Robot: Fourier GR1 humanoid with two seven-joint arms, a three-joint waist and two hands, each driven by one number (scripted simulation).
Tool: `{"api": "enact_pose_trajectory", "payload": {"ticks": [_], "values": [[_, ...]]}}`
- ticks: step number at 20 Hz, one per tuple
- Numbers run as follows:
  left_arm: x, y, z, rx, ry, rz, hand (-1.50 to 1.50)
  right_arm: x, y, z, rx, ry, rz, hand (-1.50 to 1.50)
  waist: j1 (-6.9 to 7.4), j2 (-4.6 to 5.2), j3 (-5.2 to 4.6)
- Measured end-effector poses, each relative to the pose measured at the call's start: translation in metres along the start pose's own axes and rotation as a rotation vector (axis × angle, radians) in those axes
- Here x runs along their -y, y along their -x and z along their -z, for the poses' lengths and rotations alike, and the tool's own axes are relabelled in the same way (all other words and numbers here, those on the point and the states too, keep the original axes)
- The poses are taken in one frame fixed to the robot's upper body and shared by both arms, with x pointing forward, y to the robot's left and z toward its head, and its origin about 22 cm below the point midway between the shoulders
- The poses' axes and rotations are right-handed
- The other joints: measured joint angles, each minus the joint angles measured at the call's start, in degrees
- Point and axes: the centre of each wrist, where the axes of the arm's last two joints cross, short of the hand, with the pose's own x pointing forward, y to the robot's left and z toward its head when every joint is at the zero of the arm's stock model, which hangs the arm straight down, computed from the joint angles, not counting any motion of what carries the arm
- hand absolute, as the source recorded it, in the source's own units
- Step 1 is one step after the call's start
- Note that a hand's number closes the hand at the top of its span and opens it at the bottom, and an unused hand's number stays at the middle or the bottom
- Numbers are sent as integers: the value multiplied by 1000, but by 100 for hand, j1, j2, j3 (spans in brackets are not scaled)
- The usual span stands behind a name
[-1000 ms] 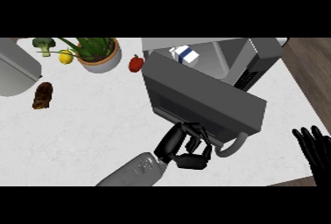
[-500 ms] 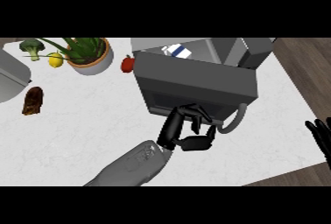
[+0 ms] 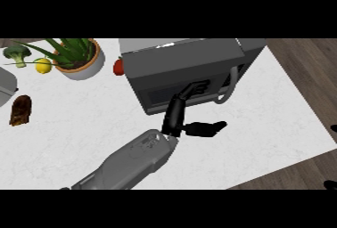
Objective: Pick up the milk, place it into the microwave and close the microwave
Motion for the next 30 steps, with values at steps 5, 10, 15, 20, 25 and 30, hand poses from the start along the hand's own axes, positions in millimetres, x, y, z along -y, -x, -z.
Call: {"api": "enact_pose_trajectory", "payload": {"ticks": [5,10,15,20,25,30], "values": [[1,-6,5,0,-54,-40,-150,18,-12,15,28,-18,-133,150,-37,61,4],[3,-9,6,10,-71,-60,-150,26,-17,26,48,-20,-193,150,-28,117,13],[3,-9,8,24,-83,-70,-150,31,-19,35,57,-21,-222,150,-36,155,20],[4,-10,9,40,-89,-79,-150,34,-19,43,72,-20,-234,150,-39,193,26],[5,-10,10,54,-80,-88,-150,30,-10,47,82,2,-167,-150,-9,226,42],[6,-11,11,65,-77,-99,-150,11,16,42,62,38,68,-150,14,258,58]]}}
